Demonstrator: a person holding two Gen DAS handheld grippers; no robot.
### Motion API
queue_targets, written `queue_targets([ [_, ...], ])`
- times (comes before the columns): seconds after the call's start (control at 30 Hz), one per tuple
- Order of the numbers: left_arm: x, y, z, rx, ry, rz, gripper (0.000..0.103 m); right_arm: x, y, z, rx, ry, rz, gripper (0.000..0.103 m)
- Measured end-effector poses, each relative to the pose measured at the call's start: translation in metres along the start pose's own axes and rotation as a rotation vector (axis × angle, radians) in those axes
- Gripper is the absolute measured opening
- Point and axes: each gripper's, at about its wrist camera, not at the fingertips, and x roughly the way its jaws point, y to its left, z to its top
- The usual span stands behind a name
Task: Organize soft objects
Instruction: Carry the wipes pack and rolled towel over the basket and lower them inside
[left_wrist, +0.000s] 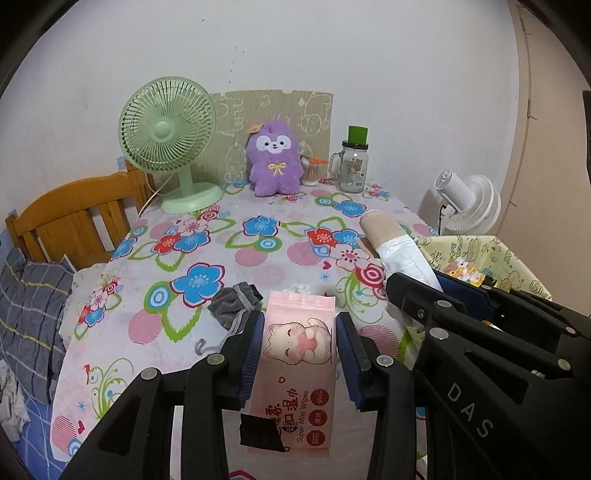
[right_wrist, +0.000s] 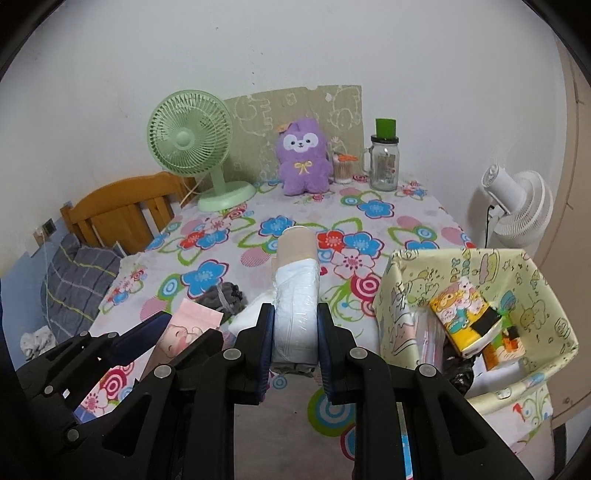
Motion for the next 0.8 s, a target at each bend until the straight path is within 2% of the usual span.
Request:
queue_targets([
  [0.8,-0.008,-0.038,0.023,0.04,-0.028,-0.019,0.04,-0.026,-0.03,0.02,-0.012,-0.034,0.015,0.025],
])
